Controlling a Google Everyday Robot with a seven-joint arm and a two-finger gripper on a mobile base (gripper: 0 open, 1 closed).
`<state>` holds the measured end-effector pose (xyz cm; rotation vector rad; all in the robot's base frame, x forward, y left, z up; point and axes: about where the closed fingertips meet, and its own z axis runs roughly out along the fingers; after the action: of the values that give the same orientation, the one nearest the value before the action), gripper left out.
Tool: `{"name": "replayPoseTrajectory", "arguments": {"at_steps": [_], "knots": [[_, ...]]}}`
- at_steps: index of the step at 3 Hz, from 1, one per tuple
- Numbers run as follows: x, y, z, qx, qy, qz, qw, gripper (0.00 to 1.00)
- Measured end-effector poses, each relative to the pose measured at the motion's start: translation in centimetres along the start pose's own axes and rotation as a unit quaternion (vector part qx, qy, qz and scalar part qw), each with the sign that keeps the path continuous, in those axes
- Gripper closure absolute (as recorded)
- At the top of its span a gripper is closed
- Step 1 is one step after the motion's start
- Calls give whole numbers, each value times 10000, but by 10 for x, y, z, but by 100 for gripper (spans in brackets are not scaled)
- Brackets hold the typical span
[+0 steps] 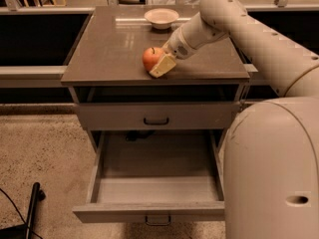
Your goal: Pick apple from middle drawer and place on counter
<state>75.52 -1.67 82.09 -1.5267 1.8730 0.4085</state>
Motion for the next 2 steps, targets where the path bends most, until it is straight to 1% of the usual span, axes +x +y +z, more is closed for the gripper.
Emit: {"name": "replayPoseTrajectory", "arguments": {"at_steps": [2], "knots": [[0,0,0,-1,0,0,10000,12]]}}
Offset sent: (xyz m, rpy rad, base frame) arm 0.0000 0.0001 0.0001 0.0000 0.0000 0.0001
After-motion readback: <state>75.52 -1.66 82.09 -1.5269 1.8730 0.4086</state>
